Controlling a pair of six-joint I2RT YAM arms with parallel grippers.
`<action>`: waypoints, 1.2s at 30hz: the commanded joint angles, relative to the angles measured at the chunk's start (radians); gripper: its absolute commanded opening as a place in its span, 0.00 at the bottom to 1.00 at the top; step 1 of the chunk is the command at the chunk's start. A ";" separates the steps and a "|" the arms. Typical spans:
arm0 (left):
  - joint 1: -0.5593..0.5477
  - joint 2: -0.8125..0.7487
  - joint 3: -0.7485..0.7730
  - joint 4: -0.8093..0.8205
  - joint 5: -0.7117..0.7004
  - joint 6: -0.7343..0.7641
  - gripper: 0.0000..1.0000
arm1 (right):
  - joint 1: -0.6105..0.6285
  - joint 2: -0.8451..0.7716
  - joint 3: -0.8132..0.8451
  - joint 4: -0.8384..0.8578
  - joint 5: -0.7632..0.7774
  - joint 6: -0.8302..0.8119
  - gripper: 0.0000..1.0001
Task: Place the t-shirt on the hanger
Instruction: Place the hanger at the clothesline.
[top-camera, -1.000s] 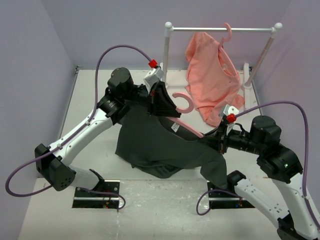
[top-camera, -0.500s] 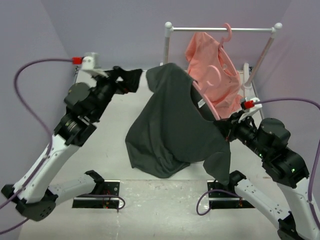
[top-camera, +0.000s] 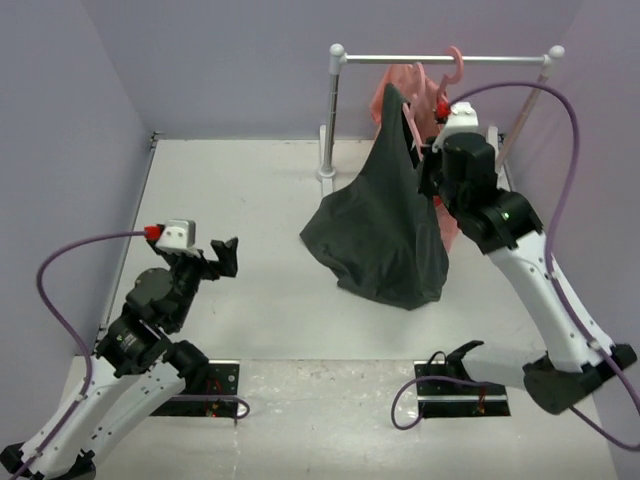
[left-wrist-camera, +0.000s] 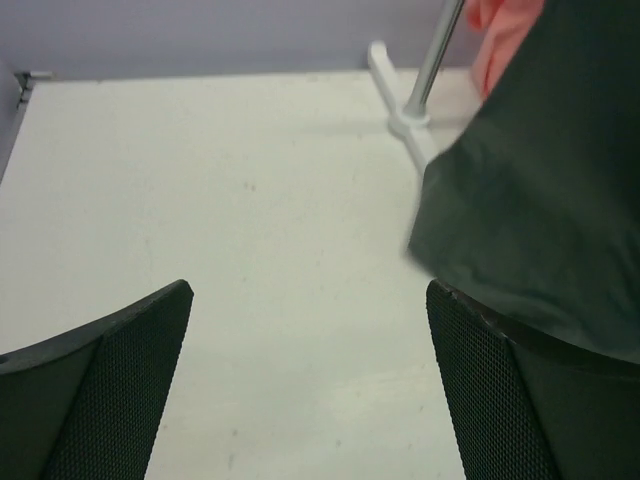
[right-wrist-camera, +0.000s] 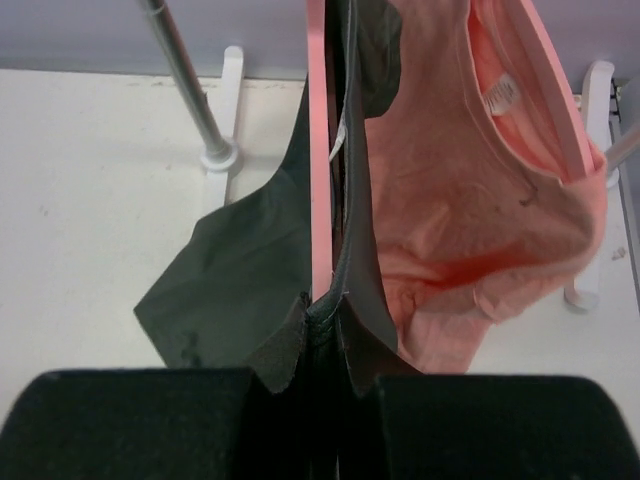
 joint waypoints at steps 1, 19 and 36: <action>-0.002 -0.112 -0.043 0.005 0.028 0.050 1.00 | -0.024 0.157 0.169 0.206 0.100 -0.023 0.00; 0.002 -0.113 -0.076 -0.004 -0.088 0.021 1.00 | -0.138 0.432 0.254 0.251 -0.123 0.041 0.00; 0.495 0.213 -0.037 -0.001 0.167 -0.119 1.00 | -0.138 -0.060 -0.149 0.253 -0.184 0.204 0.99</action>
